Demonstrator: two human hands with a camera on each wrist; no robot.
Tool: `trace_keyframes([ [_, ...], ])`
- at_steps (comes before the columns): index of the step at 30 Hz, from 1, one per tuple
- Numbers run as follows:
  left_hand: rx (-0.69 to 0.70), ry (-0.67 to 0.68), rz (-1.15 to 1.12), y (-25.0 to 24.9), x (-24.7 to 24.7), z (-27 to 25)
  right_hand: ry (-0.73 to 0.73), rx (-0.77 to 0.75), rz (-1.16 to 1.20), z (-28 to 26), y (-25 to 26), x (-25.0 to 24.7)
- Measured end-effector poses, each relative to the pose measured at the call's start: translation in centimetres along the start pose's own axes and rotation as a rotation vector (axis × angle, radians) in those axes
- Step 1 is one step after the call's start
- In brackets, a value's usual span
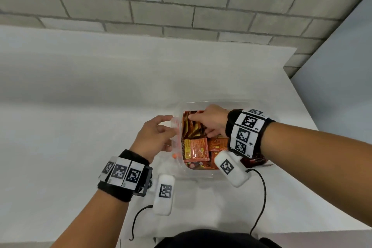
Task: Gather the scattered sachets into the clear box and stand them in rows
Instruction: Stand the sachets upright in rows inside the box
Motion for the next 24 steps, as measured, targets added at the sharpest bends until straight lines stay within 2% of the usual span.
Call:
trace_keyframes([
  [5, 0.013, 0.011, -0.01, 0.2, 0.1, 0.4, 0.049, -0.003, -0.024, 0.4, 1.0, 2.3],
  [10, 0.024, 0.031, -0.022, 0.3, 0.1, 0.5, 0.069, -0.051, -0.072, 1.0, 2.4, 2.1],
  [15, 0.032, 0.031, -0.038, 0.3, 0.1, 0.6, 0.112, 0.034, -0.064, 0.5, 1.5, 2.8],
  [20, 0.033, 0.031, -0.05, 0.4, 0.1, 0.6, 0.096, -0.043, -0.064, 0.6, 1.7, 1.7],
  [24, 0.037, 0.024, -0.054, 0.4, 0.1, 0.6, 0.124, 0.033, 0.021, -0.1, 0.9, 3.0],
])
Point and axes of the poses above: each hand's wrist, its own z-axis towards the middle knuckle, its own x-axis out of the palm, y = z × x, the point moved 10 cm from there along z, towards the middle knuckle, and after that the axes turned 14 degrees about -x, right-handed, at the moved point
